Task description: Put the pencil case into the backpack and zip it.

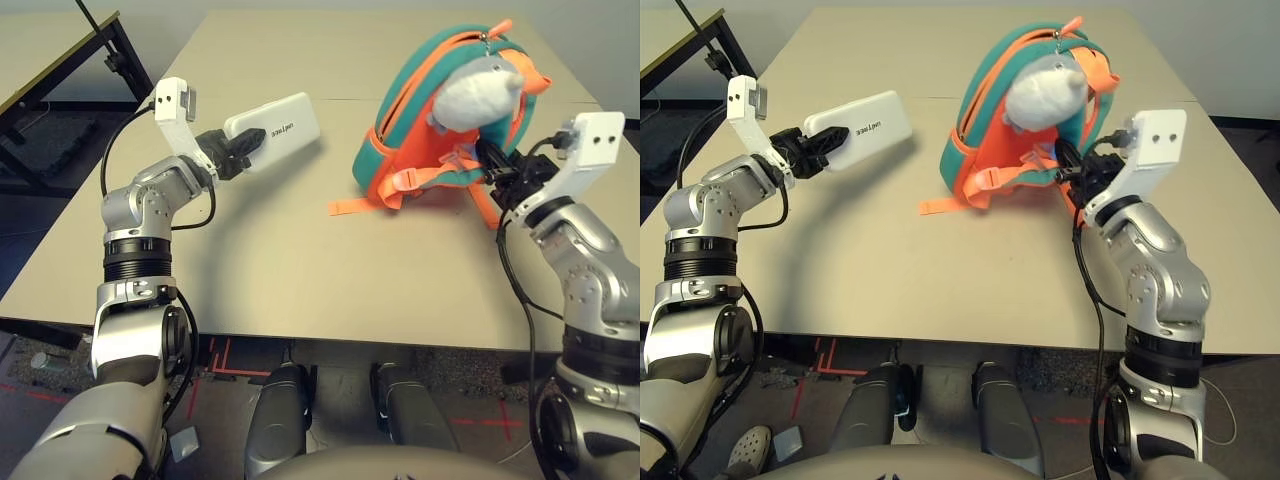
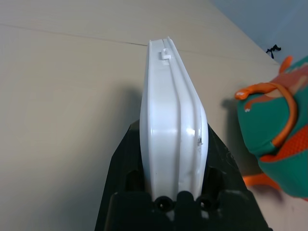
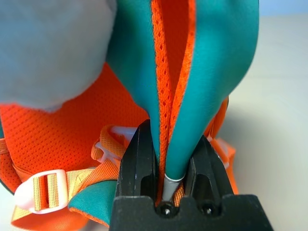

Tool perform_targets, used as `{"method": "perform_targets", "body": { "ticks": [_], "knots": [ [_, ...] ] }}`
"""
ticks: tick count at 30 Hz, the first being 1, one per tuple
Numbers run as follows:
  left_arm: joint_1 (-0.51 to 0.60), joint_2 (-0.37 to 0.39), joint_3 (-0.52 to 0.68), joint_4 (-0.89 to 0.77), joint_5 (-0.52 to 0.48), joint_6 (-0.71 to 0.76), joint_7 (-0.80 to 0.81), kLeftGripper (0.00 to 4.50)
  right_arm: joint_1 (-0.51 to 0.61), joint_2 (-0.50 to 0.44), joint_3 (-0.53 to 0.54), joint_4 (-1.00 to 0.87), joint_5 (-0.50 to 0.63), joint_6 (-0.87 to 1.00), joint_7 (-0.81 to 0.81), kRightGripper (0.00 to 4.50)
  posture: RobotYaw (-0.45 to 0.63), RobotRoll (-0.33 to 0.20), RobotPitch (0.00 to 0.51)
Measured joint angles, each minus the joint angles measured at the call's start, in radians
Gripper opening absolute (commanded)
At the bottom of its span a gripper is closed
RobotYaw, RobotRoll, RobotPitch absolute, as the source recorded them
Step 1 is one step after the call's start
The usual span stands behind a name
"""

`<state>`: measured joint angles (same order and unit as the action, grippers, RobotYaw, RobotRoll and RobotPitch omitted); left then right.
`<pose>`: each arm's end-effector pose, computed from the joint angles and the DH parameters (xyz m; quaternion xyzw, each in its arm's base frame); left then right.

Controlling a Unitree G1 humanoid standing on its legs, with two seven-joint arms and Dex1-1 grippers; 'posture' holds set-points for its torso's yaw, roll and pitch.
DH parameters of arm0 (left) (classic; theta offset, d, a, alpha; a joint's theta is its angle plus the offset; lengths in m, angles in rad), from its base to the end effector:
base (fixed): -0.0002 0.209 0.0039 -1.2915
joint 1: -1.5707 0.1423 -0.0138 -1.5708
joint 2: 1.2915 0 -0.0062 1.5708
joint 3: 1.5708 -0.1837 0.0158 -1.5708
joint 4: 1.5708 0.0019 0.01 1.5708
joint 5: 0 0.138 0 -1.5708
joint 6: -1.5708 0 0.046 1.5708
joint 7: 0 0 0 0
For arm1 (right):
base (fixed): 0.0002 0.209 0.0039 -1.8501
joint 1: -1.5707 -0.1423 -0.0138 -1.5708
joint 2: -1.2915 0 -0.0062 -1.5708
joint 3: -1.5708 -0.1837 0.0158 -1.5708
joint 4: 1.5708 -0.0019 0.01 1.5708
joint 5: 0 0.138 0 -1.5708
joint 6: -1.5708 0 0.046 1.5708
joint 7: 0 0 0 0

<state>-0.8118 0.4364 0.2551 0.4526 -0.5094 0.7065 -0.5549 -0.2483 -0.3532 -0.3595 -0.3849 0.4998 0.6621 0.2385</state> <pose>0.3251 0.2377 0.1807 -0.1656 0.0759 -0.2516 0.9505 0.2198 -0.2374 0.1630 0.0613 -0.0410 0.0950 0.9927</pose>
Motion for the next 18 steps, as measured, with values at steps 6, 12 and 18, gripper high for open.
{"method": "perform_targets", "body": {
  "ticks": [6, 12, 18],
  "knots": [
    [-0.007, -0.004, -0.003, 0.032, 0.002, -0.018, -0.014, 1.21, 0.126, -0.009, -0.047, -0.103, 0.057, 0.035, -0.015, 0.53, -0.23, 0.000, 0.132],
    [-0.020, -0.024, -0.010, 0.057, 0.005, -0.034, -0.022, 1.21, 0.182, 0.002, -0.043, -0.128, 0.063, 0.031, -0.030, 0.53, -0.22, 0.000, 0.132],
    [-0.028, -0.026, -0.011, 0.062, 0.005, -0.037, -0.024, 1.21, 0.197, 0.000, -0.020, -0.111, 0.046, -0.010, -0.015, 0.53, -0.20, 0.000, 0.130]
  ]
}}
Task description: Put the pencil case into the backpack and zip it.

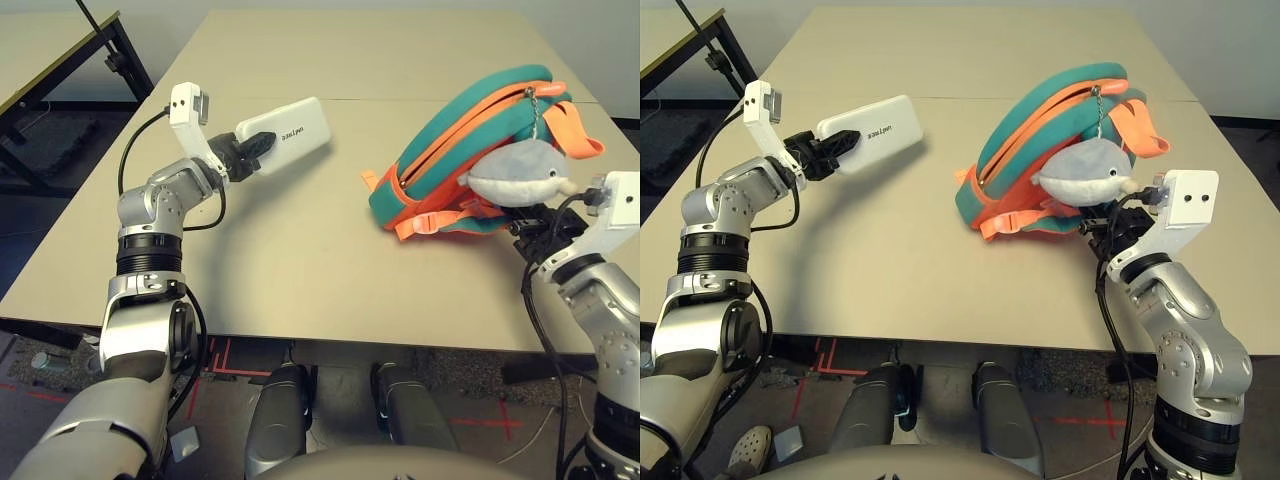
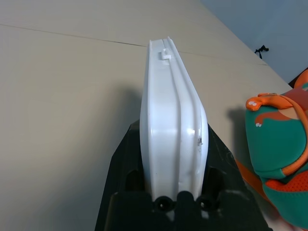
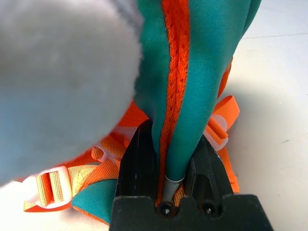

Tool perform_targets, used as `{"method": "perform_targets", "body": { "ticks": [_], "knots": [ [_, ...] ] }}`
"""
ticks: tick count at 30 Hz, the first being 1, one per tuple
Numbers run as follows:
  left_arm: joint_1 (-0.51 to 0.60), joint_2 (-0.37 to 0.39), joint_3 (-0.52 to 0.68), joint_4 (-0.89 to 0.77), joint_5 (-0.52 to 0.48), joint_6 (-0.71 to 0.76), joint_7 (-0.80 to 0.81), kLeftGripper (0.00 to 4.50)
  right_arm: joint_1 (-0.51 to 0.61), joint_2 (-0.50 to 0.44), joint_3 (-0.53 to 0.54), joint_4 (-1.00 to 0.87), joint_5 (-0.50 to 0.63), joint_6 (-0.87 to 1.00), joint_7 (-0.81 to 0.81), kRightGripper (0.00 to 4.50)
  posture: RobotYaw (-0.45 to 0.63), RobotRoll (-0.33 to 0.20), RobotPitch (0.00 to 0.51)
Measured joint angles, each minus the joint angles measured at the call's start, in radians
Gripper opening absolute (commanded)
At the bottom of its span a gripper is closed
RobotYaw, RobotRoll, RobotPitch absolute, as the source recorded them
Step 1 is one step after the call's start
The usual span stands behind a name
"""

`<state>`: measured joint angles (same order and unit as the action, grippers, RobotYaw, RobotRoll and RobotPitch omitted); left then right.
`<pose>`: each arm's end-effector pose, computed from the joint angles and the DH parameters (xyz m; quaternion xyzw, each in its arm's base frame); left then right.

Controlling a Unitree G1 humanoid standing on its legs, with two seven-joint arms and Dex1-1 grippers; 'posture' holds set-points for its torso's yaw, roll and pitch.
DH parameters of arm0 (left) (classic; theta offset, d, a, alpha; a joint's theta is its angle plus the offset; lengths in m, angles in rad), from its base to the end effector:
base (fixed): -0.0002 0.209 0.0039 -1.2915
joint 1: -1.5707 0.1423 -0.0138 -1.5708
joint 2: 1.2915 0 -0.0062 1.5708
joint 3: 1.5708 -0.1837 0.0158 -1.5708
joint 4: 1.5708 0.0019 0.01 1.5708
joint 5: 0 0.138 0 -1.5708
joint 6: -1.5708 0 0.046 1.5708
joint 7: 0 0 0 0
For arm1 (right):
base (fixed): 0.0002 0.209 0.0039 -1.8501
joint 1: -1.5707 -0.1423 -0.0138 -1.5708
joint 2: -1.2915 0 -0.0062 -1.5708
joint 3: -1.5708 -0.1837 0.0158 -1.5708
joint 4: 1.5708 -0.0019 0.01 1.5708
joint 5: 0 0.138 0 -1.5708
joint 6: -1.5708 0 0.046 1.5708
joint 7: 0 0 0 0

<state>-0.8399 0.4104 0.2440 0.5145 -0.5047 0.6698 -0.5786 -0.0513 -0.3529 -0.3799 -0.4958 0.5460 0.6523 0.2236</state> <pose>0.3317 0.2299 0.1768 -0.1762 0.0750 -0.2675 0.9443 0.1877 -0.2425 0.1433 0.0630 -0.0071 0.0778 0.9950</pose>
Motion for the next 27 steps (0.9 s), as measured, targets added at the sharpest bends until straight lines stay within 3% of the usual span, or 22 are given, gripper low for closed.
{"method": "perform_targets", "body": {
  "ticks": [11, 27],
  "knots": [
    [-0.026, 0.034, -0.006, -0.109, -0.009, 0.035, -0.045, 1.21, -0.077, 0.000, 0.082, 0.101, -0.054, -0.066, 0.014, 0.52, -0.18, 0.000, 0.133],
    [-0.062, 0.051, -0.023, -0.224, -0.036, 0.106, -0.098, 1.21, -0.155, 0.075, 0.170, 0.112, -0.064, -0.060, -0.011, 0.52, -0.18, 0.000, 0.136]
  ]
}}
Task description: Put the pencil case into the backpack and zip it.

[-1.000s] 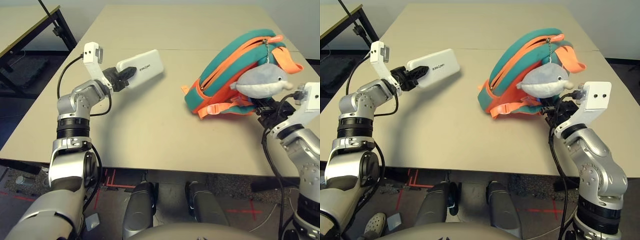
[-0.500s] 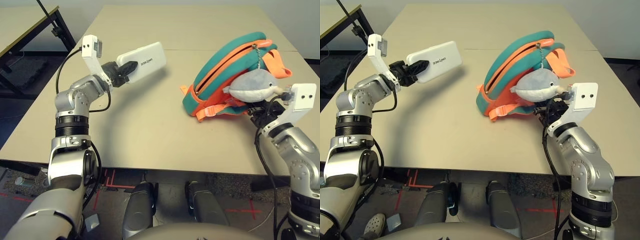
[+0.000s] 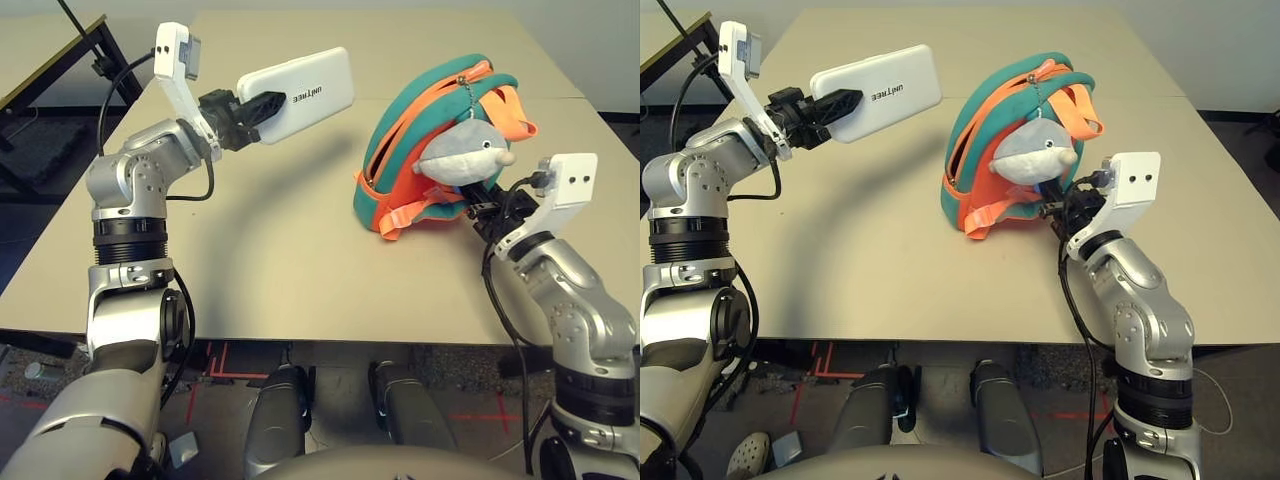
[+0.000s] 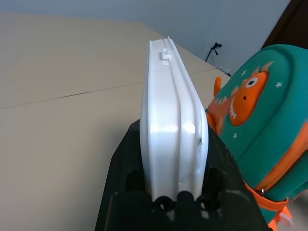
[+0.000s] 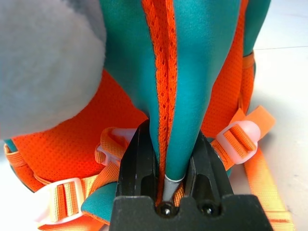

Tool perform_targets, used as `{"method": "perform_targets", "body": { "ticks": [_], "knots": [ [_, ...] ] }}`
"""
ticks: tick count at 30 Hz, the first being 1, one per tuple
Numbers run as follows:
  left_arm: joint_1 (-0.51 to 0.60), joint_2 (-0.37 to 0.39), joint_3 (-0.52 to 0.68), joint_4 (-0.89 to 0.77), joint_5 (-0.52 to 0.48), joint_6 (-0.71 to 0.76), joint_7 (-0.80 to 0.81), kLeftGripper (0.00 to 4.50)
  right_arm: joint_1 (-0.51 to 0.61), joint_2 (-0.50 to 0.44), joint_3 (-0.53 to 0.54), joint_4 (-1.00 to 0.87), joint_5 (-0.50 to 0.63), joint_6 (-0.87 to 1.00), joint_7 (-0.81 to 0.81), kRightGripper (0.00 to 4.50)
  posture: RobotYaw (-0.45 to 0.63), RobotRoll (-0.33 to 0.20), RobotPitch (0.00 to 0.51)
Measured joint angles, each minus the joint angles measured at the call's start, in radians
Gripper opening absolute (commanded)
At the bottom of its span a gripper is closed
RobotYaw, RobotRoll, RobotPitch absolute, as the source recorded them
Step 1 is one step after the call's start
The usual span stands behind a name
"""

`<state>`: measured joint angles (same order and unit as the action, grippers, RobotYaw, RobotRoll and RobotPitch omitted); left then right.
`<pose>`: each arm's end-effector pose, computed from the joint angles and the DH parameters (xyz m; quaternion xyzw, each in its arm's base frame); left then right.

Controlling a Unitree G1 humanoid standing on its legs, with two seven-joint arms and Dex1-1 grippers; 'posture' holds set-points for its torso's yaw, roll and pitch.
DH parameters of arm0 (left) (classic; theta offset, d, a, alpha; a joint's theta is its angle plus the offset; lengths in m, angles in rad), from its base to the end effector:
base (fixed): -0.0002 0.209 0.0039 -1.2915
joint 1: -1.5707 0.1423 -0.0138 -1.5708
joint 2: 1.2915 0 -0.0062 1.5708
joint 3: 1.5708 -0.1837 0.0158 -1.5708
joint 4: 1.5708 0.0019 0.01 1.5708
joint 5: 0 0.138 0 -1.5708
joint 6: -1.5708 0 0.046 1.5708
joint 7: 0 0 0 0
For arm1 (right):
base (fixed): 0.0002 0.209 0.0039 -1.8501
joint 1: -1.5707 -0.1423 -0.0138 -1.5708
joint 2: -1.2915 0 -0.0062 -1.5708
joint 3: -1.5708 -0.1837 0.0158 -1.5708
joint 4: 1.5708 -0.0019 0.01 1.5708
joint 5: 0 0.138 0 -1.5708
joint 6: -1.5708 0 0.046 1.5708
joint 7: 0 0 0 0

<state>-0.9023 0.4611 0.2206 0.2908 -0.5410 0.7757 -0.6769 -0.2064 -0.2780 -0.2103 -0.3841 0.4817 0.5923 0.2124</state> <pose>0.3221 0.2210 0.2334 -0.1118 0.0034 -0.3628 0.9251 0.2224 -0.2045 0.1431 0.0784 -0.0260 0.1409 0.9866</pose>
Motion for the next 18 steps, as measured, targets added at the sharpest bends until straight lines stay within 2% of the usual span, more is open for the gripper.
{"method": "perform_targets", "body": {
  "ticks": [18],
  "knots": [
    [-0.027, 0.021, -0.004, 0.001, -0.004, 0.000, -0.029, 1.21, -0.152, 0.133, 0.035, 0.140, -0.003, -0.015, -0.025, 0.52, -0.17, 0.000, 0.127]
  ]
}}
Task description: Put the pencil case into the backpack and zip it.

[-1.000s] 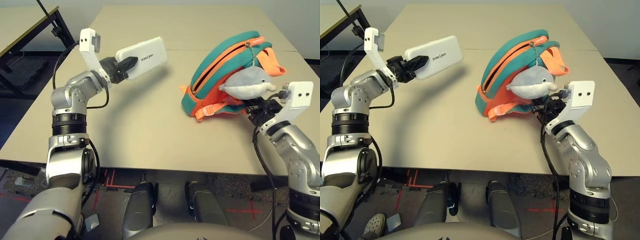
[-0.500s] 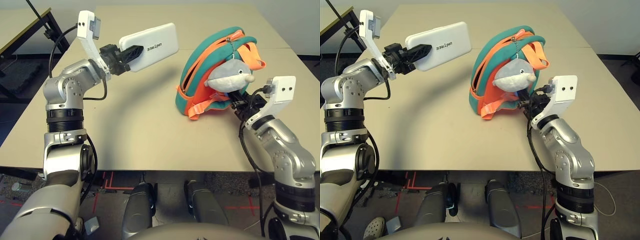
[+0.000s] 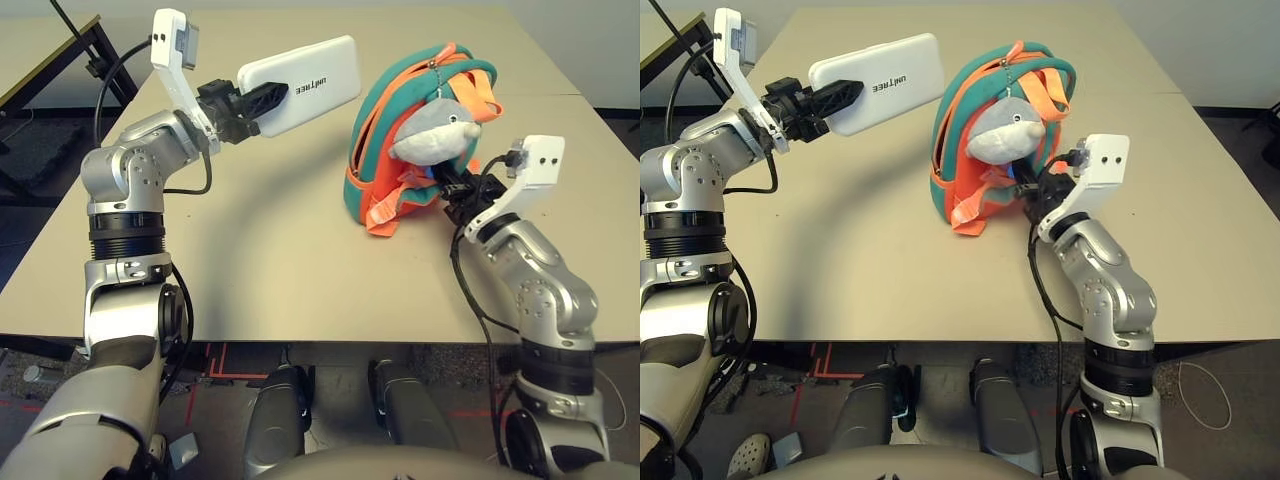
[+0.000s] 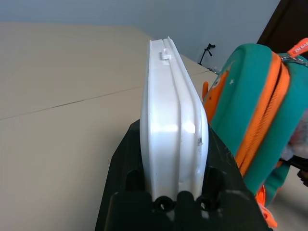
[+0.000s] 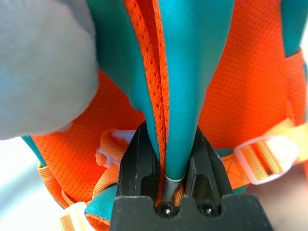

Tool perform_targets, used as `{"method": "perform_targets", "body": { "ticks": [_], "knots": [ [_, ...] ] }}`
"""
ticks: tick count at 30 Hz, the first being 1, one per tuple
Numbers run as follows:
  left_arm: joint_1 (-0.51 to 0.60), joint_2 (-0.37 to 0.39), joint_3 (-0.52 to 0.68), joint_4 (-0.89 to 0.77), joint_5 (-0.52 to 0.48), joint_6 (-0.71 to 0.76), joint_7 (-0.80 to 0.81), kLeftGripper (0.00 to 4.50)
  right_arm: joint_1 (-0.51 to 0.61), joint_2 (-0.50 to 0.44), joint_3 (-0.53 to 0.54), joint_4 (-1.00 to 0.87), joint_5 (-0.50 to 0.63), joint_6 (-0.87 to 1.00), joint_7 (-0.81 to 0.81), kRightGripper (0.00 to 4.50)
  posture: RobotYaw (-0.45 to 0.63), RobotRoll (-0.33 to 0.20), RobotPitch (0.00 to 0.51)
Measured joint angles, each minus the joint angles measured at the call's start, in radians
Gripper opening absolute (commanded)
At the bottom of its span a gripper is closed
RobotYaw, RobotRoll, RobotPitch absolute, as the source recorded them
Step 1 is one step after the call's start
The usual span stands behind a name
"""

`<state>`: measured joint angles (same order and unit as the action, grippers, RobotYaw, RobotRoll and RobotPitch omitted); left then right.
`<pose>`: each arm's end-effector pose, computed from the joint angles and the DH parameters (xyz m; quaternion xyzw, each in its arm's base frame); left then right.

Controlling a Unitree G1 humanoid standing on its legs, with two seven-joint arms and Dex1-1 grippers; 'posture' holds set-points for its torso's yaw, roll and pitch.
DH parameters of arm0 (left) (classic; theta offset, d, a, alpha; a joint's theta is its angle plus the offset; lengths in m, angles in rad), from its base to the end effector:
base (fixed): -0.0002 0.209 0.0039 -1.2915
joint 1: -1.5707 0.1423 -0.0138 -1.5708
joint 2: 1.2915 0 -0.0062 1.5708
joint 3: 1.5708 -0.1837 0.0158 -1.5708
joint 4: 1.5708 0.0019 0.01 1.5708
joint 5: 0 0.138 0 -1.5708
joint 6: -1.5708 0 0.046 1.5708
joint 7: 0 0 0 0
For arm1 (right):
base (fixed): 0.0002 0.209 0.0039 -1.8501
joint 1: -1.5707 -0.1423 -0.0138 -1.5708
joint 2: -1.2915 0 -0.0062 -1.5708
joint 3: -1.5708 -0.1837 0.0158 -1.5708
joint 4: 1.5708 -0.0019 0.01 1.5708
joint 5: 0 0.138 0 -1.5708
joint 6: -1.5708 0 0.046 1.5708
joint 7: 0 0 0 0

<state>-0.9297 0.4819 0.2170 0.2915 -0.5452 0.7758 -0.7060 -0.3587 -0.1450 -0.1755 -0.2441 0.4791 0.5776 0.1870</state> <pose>0.3219 0.2228 0.2440 -0.1008 -0.0096 -0.3761 0.9210 0.2515 -0.1738 0.1457 0.1484 -0.0339 0.1675 0.9741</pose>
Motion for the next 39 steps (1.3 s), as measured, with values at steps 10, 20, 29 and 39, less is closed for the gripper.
{"method": "perform_targets", "body": {
  "ticks": [10, 20, 29, 39],
  "knots": [
    [-0.033, 0.138, 0.016, -0.009, -0.054, 0.056, -0.107, 1.21, -0.005, -0.024, 0.004, 0.055, -0.021, -0.041, 0.015, 0.52, -0.16, 0.000, 0.120],
    [-0.044, 0.233, 0.030, -0.121, -0.166, 0.202, -0.211, 1.21, -0.019, -0.037, 0.005, 0.110, -0.033, -0.069, 0.030, 0.52, -0.15, 0.000, 0.125],
    [-0.005, 0.238, -0.006, -0.177, -0.199, 0.245, -0.244, 1.21, -0.025, -0.040, 0.007, 0.134, -0.036, -0.081, 0.037, 0.52, -0.16, 0.000, 0.127],
    [0.001, 0.229, -0.151, -0.164, -0.111, 0.156, -0.286, 1.21, -0.038, -0.045, 0.006, 0.141, -0.052, -0.081, 0.036, 0.52, -0.17, 0.000, 0.129]
  ]
}}
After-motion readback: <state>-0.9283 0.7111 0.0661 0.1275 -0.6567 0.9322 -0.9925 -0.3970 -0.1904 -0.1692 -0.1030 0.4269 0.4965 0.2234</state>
